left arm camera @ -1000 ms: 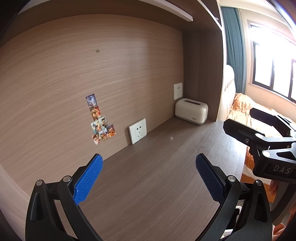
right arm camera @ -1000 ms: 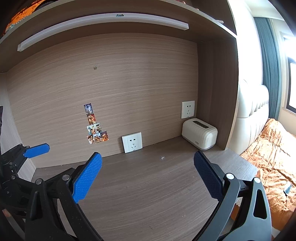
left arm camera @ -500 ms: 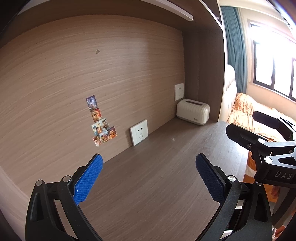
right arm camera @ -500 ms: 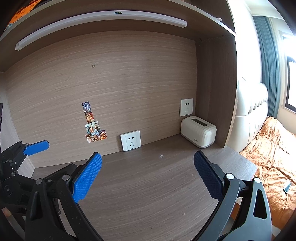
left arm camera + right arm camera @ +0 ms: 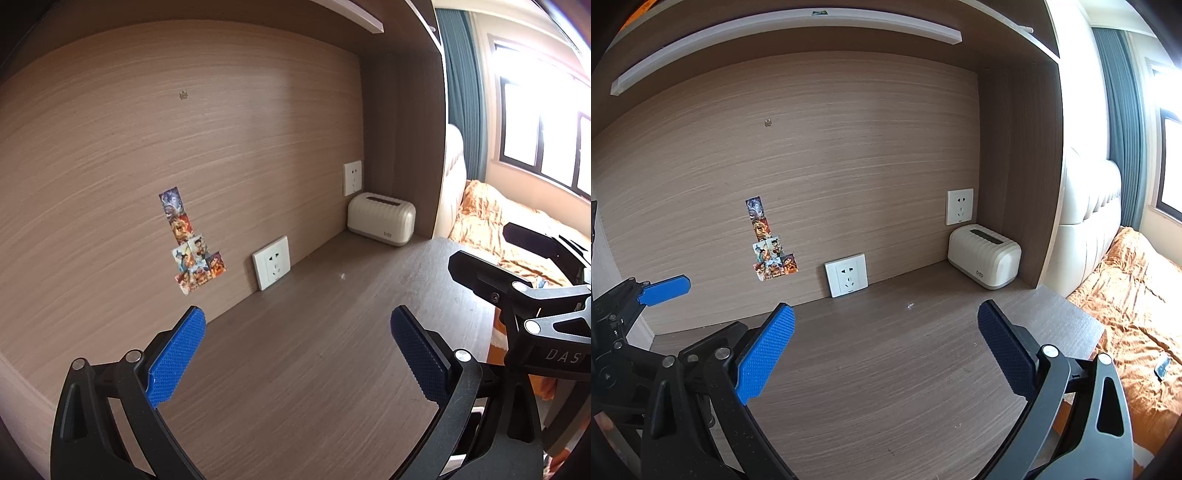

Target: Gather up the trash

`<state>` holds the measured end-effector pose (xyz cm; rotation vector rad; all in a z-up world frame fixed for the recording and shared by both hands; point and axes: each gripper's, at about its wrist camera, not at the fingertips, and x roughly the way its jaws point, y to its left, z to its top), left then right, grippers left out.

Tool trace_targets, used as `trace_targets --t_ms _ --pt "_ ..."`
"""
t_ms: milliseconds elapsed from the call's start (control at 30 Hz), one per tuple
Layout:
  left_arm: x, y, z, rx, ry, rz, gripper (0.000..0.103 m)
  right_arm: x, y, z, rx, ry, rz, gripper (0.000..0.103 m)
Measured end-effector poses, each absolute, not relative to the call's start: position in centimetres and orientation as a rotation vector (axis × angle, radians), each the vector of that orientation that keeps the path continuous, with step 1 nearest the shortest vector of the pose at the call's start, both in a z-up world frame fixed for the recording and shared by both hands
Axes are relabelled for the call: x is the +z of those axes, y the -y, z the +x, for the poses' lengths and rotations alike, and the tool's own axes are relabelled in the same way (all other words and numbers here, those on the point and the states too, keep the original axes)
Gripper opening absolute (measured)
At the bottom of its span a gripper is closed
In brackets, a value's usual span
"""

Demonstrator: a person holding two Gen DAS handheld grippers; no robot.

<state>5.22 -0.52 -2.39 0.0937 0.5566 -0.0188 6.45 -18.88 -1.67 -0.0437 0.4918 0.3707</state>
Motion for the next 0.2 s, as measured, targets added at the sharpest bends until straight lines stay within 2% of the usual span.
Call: trace_targets --t_ms 200 --pt "-3.2 -0.7 7.1 -0.014 -0.604 0.060 0.098 -2.1 18.1 7.3 0.354 -0.512 -0.054 0.099"
